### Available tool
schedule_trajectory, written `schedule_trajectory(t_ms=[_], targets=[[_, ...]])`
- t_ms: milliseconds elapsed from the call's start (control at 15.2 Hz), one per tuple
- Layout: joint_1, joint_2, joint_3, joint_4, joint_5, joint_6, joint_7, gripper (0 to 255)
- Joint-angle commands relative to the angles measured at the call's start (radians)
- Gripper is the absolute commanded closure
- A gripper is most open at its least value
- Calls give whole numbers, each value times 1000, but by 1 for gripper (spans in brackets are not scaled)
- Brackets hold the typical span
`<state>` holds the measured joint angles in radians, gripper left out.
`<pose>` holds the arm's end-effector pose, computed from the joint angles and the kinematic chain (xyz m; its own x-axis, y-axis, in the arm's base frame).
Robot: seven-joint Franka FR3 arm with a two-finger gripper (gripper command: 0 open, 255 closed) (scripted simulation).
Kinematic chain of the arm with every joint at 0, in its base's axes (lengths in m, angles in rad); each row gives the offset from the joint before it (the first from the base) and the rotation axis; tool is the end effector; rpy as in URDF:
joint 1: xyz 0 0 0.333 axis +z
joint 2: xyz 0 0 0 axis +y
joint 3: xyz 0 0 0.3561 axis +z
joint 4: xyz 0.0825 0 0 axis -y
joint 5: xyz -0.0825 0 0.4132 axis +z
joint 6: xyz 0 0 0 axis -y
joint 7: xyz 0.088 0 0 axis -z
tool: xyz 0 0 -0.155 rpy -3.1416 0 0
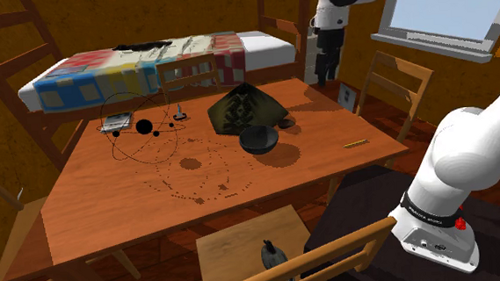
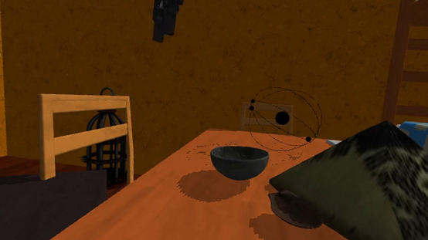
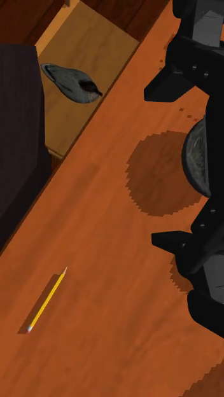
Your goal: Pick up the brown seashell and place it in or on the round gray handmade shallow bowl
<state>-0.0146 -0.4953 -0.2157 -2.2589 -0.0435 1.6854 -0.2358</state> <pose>0.3886 -0.1068 0.5205 0.9965 0.0448 -0.0707 0.0392 -0.9962 -0.0779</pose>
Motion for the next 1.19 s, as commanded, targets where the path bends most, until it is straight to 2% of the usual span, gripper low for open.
schedule_trajectory(t_ms=[0,330,660,1122], targets=[[-1,65,-33,21,10,41,-39,0],[-2,250,-111,104,63,122,-146,0],[-14,453,-170,222,154,171,-264,0],[-79,758,-194,451,313,172,-418,0]])
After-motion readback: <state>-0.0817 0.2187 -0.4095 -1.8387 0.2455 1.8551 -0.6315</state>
